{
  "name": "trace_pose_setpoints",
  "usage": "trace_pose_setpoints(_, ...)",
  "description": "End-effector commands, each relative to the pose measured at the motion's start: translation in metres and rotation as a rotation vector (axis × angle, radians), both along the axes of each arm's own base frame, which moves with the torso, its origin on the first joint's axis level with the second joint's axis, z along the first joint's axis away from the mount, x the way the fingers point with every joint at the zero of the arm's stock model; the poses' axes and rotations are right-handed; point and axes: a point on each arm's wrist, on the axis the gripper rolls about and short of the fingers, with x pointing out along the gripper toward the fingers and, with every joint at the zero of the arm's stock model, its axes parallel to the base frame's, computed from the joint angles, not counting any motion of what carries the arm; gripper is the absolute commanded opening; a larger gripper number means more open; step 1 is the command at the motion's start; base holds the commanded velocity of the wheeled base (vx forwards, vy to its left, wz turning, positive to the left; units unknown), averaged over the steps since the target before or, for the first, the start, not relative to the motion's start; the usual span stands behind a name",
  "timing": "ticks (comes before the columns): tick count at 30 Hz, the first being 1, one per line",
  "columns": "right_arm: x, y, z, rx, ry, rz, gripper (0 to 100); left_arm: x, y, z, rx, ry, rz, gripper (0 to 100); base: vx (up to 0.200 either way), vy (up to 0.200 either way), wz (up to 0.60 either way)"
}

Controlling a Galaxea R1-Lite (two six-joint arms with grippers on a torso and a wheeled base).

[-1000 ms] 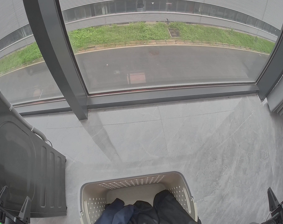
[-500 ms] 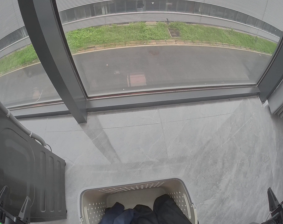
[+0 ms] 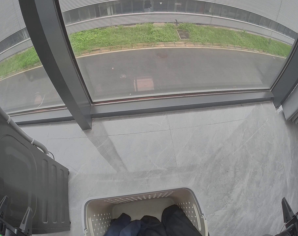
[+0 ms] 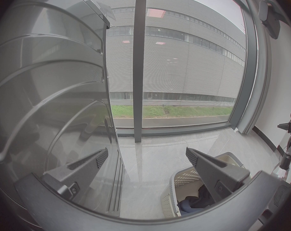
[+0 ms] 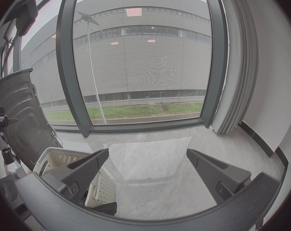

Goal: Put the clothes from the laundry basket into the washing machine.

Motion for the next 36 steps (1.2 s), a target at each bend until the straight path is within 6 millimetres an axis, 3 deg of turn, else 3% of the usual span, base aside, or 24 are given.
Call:
trace_pose_setpoints(1, 0.0, 0.0, -0.0053, -0.001, 0.001, 0.0, 100, 0.0004, 0.0, -0.0047, 0.0, 0.005, 0.001, 100, 0.0, 0.0, 0.0)
trace_pose_setpoints(10, 0.0, 0.0, -0.0053, -0.001, 0.001, 0.0, 100, 0.0004, 0.0, -0.0047, 0.0, 0.005, 0.001, 100, 0.0, 0.0, 0.0)
trace_pose_setpoints(36, 0.0, 0.0, -0.0053, -0.005, 0.001, 0.002, 100, 0.0004, 0.0, -0.0047, 0.001, 0.005, -0.001, 100, -0.2, 0.0, 0.0)
